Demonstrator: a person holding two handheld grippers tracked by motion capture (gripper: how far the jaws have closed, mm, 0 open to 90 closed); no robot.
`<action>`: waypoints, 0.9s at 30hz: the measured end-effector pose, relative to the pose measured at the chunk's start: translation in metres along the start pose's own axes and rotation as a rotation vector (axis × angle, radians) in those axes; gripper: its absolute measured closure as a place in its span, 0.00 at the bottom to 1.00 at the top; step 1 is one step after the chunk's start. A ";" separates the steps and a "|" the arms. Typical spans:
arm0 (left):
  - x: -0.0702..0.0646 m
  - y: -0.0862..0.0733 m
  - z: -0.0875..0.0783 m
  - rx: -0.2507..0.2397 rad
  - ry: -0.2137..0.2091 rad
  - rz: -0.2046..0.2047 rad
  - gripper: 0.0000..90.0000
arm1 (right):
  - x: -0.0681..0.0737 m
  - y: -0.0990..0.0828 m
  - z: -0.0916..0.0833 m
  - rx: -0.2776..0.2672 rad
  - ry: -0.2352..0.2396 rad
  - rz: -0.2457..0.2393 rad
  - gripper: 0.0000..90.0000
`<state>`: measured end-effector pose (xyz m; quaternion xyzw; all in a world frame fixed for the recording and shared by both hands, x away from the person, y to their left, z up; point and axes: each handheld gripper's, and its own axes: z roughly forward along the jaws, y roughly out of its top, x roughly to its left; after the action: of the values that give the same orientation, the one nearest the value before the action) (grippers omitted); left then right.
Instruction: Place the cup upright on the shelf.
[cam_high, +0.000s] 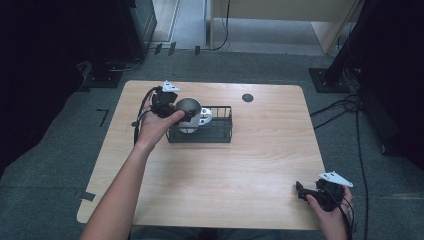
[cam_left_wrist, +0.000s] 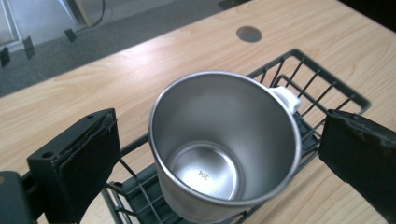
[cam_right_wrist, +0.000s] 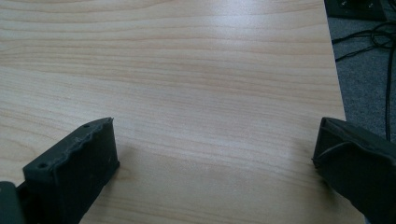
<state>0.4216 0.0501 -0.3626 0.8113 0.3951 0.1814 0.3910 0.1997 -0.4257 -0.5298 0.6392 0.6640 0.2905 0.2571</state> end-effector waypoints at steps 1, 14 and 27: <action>0.000 0.000 -0.004 -0.009 0.000 0.000 0.00 | 0.000 0.000 0.000 0.000 0.000 0.000 0.00; -0.004 -0.018 -0.046 -0.072 0.024 -0.014 0.00 | 0.000 0.000 0.000 0.000 0.000 0.000 0.00; -0.012 -0.066 -0.069 -0.081 0.045 -0.032 0.00 | 0.000 0.000 0.000 0.000 0.000 0.000 0.00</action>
<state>0.3400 0.0996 -0.3701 0.7840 0.4089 0.2091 0.4176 0.1997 -0.4256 -0.5299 0.6392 0.6641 0.2903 0.2571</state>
